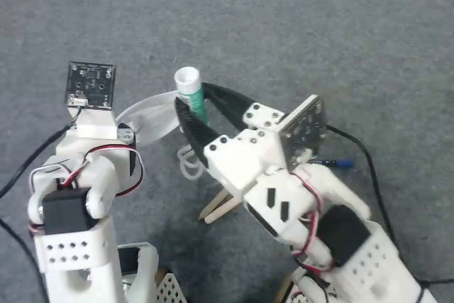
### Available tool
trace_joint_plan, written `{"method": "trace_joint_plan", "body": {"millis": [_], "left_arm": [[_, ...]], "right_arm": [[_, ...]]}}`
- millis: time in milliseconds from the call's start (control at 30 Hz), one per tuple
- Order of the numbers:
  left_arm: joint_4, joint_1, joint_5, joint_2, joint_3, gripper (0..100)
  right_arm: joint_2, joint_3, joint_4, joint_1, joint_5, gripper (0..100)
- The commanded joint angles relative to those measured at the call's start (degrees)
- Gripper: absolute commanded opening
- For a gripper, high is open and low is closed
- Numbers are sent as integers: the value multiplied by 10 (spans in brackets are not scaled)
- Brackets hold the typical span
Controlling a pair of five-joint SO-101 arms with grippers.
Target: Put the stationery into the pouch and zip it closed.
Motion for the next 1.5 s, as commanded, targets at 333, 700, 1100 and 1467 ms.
{"method": "trace_joint_plan", "body": {"millis": [333, 700, 1100, 1467], "left_arm": [[-4, 4, -5, -2, -28, 12], [-4, 4, -5, -2, -28, 12], [-4, 4, -5, -2, -28, 12], [-4, 2, -5, -2, -28, 12]], "right_arm": [[-8, 185, -402, -7, -3, 6], [66, 188, -451, -16, -4, 6], [256, 188, -605, -7, -3, 6], [300, 214, -601, -8, -1, 6]]}}
